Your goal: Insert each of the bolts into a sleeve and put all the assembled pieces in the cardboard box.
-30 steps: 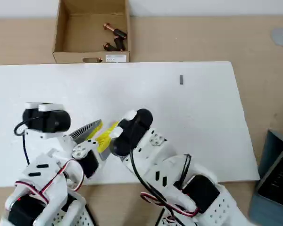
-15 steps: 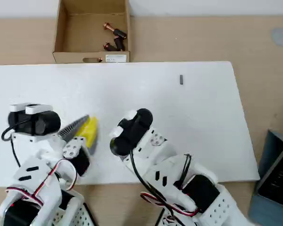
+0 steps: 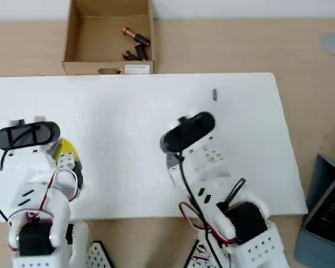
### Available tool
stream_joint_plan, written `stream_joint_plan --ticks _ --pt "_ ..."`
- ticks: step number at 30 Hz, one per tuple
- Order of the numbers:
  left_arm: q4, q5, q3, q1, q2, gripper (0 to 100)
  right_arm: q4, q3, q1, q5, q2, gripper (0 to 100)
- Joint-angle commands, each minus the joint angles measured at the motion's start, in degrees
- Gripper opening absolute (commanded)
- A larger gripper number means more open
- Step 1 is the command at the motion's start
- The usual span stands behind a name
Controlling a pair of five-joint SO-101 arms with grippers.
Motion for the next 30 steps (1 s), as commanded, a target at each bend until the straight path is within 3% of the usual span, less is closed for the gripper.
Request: stream_joint_plan --ticks 1,15,30 --pt "0.0 -2.29 5.98 -2.46 -0.22 0 0.09 -7.16 1.1 -2.29 2.42 0.9" --pt "-0.35 -3.96 17.23 -4.22 -0.22 0 -4.84 -48.84 1.27 -2.11 49.19 0.9" --pt "-0.35 -3.87 19.34 -4.22 -0.22 0 -18.11 -89.71 3.56 7.91 94.81 0.9"
